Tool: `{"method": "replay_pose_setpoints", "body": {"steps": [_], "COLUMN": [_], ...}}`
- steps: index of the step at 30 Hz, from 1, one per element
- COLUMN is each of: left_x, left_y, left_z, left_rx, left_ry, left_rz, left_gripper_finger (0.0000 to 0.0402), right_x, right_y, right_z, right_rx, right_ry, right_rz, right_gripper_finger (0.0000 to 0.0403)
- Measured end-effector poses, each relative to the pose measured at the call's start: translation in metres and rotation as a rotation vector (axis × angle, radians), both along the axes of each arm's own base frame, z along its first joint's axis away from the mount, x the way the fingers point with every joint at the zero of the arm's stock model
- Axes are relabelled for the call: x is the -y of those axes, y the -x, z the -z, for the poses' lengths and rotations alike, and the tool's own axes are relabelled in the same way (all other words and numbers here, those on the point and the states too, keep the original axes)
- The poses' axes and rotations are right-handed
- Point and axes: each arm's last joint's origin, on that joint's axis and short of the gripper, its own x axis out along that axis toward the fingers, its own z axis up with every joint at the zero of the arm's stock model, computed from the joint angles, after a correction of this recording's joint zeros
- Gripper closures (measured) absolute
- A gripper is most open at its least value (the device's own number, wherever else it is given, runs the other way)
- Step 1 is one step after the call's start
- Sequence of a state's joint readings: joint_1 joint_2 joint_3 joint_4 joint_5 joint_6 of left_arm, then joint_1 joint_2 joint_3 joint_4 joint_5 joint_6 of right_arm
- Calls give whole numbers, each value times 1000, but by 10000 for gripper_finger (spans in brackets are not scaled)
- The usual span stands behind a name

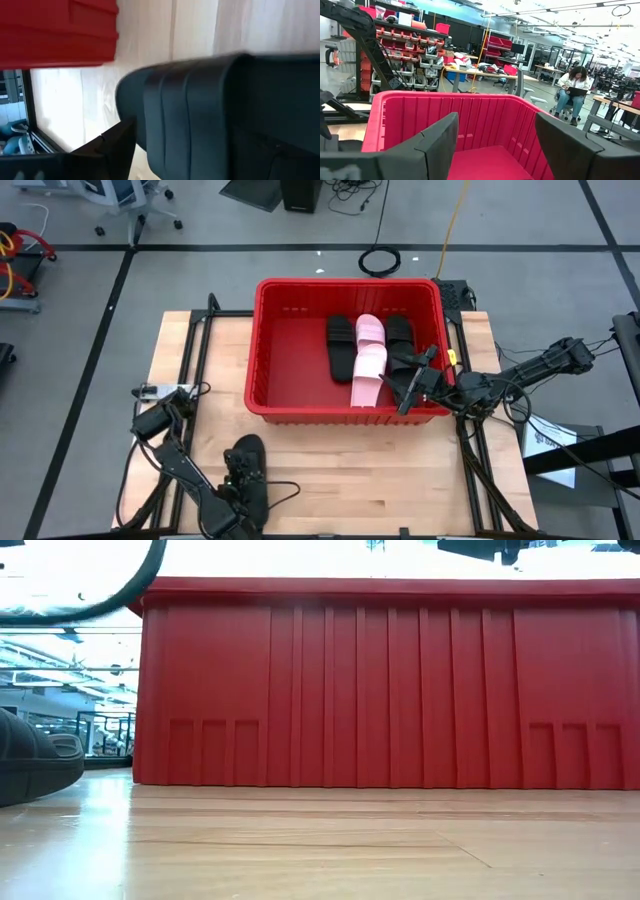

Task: Pick and place slides into bin
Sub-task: Put the black slipper into the red container

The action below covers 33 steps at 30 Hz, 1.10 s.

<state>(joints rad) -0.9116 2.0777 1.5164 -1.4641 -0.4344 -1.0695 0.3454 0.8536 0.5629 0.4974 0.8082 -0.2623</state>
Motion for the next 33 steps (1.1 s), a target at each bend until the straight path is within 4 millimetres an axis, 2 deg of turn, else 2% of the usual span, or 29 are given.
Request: {"method": "replay_pose_setpoints", "body": {"steps": [15, 18, 27, 33], "left_x": [-27, -27, -25, -25], "left_y": [8, 8, 7, 6], "left_z": [27, 27, 29, 29], "left_rx": [-49, -50, -52, -50], "left_ry": [-84, -83, -62, -58], "left_rz": [-147, -143, -119, -119], "left_gripper_finger": [147, 172, 285, 326], "right_x": [0, 0, 0, 0], "right_y": [0, 0, 0, 0], "right_z": [0, 0, 0, 0], "right_rx": [-2, -2, -2, -2], "right_ry": [1, 0, 1, 1], "right_rz": [0, 0, 0, 1], "right_gripper_finger": [149, 149, 149, 149]}}
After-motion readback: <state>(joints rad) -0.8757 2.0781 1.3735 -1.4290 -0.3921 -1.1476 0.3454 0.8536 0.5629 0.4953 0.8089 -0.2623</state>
